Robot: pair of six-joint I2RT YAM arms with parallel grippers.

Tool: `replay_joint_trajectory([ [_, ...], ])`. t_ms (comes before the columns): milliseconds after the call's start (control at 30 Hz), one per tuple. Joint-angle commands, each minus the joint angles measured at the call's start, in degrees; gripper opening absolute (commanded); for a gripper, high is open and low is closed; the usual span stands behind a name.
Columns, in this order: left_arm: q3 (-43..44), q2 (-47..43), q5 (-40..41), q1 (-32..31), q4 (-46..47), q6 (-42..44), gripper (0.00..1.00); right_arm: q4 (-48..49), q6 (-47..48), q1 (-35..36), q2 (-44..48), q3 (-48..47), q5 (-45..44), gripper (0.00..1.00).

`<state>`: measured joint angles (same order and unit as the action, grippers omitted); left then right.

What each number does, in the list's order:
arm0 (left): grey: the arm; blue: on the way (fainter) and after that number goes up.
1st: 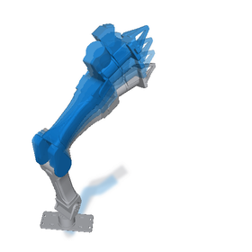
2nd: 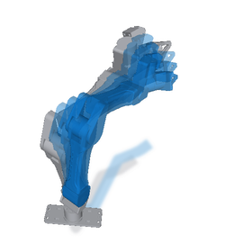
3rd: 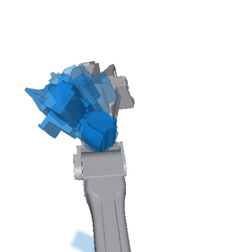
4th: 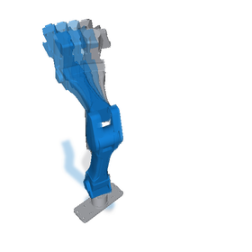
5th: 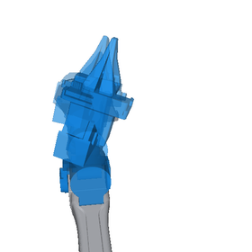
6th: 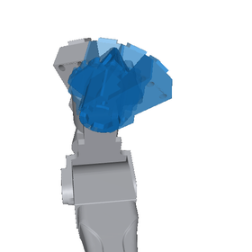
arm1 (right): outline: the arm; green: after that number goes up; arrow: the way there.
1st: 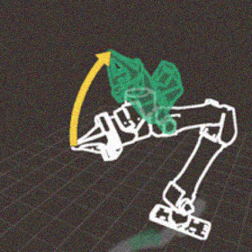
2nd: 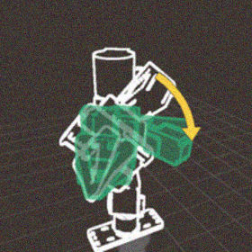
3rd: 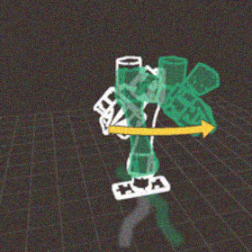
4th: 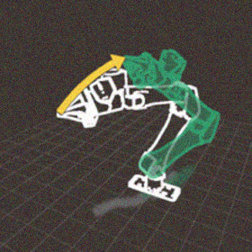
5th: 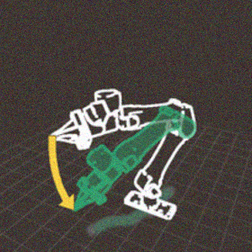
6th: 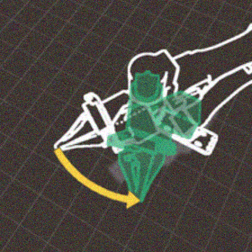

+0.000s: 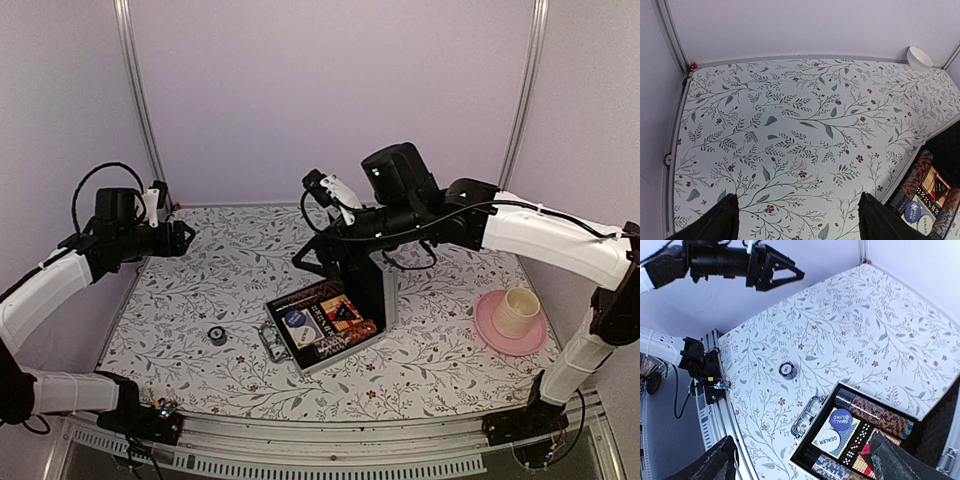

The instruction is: Pack up texas hold em set

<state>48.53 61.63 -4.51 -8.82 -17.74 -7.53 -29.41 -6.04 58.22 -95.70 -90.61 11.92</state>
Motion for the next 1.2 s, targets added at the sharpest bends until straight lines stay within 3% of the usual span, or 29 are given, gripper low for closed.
replay_joint_trajectory([
  [0,0.4,2.3,-0.6,-2.8,-0.4,-0.6,0.80,4.7,-1.4,-2.2,5.9,2.6,-3.6,0.94],
  [133,0.2,3.5,3.5,-10.1,-1.9,-3.9,0.80,4.7,-6.9,-10.4,10.7,6.8,-7.2,0.95],
  [367,-7.0,4.3,-2.7,-11.7,-2.8,-16.3,0.78,4.4,-10.5,-29.9,17.7,14.9,-7.6,0.99],
  [500,-10.2,6.2,-5.9,-13.9,-5.6,-21.7,0.78,5.0,-12.7,-35.9,18.1,20.4,-7.6,0.99],
  [733,-11.7,8.9,-5.4,-19.2,-11.3,-26.0,0.77,10.3,-16.0,-37.5,18.9,30.8,-6.4,0.98],
  [967,-11.0,12.4,0.9,-22.5,-15.0,-27.6,0.76,12.1,-16.3,-37.8,19.4,32.9,-6.3,0.98],
  [1167,-9.6,16.3,4.5,-25.1,-15.3,-27.6,0.70,12.4,-16.7,-37.8,19.8,33.2,-6.3,0.98],
])
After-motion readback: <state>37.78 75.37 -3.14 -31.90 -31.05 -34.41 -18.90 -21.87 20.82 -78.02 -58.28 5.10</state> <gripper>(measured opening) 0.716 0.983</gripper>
